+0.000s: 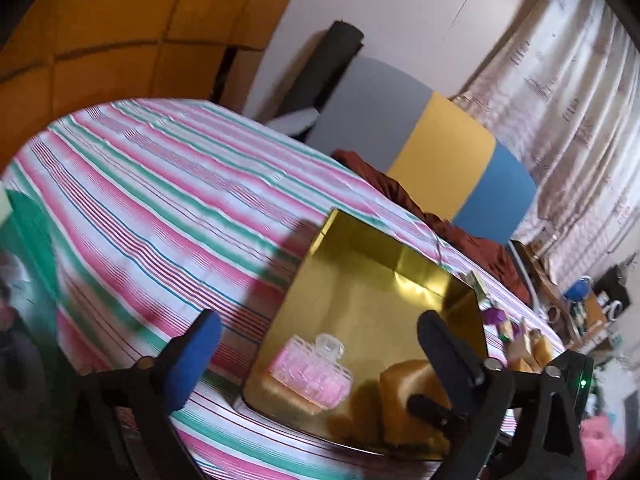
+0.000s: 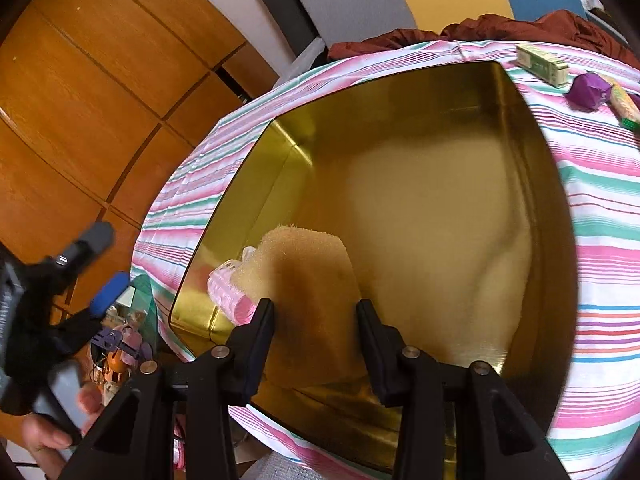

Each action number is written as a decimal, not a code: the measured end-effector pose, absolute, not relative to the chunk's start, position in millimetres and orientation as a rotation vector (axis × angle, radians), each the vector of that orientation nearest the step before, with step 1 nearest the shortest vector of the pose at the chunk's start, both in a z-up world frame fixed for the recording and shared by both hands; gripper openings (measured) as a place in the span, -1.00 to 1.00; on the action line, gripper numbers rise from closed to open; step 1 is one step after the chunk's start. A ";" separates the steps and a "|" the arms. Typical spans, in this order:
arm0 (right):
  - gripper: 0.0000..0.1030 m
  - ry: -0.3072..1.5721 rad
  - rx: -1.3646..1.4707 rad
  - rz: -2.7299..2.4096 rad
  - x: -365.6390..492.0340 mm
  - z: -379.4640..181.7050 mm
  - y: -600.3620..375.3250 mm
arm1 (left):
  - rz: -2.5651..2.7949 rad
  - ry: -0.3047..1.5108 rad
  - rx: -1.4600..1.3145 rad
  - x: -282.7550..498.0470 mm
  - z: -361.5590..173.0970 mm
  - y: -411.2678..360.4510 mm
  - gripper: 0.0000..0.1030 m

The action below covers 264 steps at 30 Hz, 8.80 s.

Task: Organize objects
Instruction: 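Carry the curler and sponge into the gold tray and open both tools, then grasp the plastic-wrapped white bundle with the left tool, then hold the bundle in the left tool while the right tool grasps another yellow sponge, then lower the bundle and sponge into the gold tray and open both tools, then move the right tool to the white box and grasp it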

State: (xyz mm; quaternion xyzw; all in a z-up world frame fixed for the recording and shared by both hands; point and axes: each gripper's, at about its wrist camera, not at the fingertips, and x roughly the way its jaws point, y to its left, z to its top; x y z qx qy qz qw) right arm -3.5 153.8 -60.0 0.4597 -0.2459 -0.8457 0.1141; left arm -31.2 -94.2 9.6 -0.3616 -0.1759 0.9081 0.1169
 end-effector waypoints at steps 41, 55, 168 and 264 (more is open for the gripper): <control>0.26 -0.939 1.137 -3.316 177.6 -34.5 389.1 | 2.220 -0.056 -1.111 36.4 7.8 153.8 1.00; 0.26 -1.043 1.180 -3.502 229.4 -45.8 461.6 | 1.928 0.054 -1.208 49.9 -51.3 340.8 0.99; 0.08 -0.568 1.132 -2.809 74.6 -28.1 214.2 | 2.414 -0.106 -1.077 17.3 -28.4 26.7 0.35; 0.30 -0.487 1.348 -2.888 34.2 -50.8 490.3 | 2.247 0.018 -1.066 64.8 -10.4 164.7 1.00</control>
